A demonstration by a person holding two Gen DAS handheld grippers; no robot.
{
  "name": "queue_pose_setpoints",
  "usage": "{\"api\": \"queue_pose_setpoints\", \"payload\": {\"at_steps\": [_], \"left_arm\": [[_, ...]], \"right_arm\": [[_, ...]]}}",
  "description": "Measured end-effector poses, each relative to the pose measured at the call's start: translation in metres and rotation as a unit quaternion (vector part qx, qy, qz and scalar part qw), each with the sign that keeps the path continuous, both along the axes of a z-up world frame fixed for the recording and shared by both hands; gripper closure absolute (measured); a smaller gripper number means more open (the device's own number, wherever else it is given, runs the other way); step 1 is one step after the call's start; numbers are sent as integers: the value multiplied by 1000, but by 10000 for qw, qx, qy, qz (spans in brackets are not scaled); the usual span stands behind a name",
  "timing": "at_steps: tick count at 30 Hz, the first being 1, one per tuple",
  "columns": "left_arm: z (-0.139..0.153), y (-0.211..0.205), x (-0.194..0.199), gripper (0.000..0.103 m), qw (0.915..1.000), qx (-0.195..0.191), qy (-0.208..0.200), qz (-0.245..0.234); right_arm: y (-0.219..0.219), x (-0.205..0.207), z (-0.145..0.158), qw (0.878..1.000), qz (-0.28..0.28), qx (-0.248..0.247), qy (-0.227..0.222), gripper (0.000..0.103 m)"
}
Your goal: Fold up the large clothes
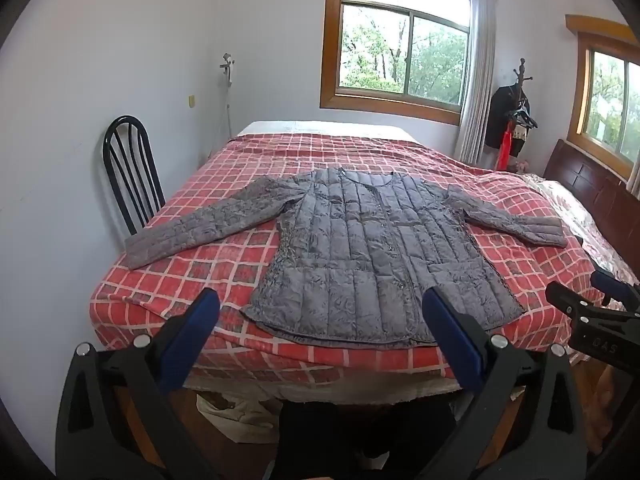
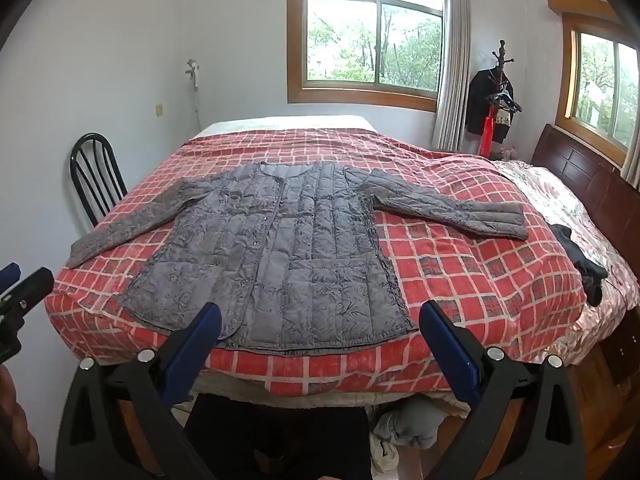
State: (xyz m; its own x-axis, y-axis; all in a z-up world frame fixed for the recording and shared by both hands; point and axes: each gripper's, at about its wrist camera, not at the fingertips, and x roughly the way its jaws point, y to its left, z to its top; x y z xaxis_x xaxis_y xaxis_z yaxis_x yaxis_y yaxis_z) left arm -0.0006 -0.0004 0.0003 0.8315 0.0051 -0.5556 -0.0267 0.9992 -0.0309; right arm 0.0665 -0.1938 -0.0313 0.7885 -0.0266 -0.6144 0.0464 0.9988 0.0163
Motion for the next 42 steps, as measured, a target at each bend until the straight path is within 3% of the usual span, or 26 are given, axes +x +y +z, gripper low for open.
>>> {"api": "queue_pose_setpoints", "payload": {"at_steps": [42], "left_arm": [[-7,0,7,3,9999,-16,141,6]], "right_arm": [[-6,7,2,10000,-57,-24,-16,4]]}}
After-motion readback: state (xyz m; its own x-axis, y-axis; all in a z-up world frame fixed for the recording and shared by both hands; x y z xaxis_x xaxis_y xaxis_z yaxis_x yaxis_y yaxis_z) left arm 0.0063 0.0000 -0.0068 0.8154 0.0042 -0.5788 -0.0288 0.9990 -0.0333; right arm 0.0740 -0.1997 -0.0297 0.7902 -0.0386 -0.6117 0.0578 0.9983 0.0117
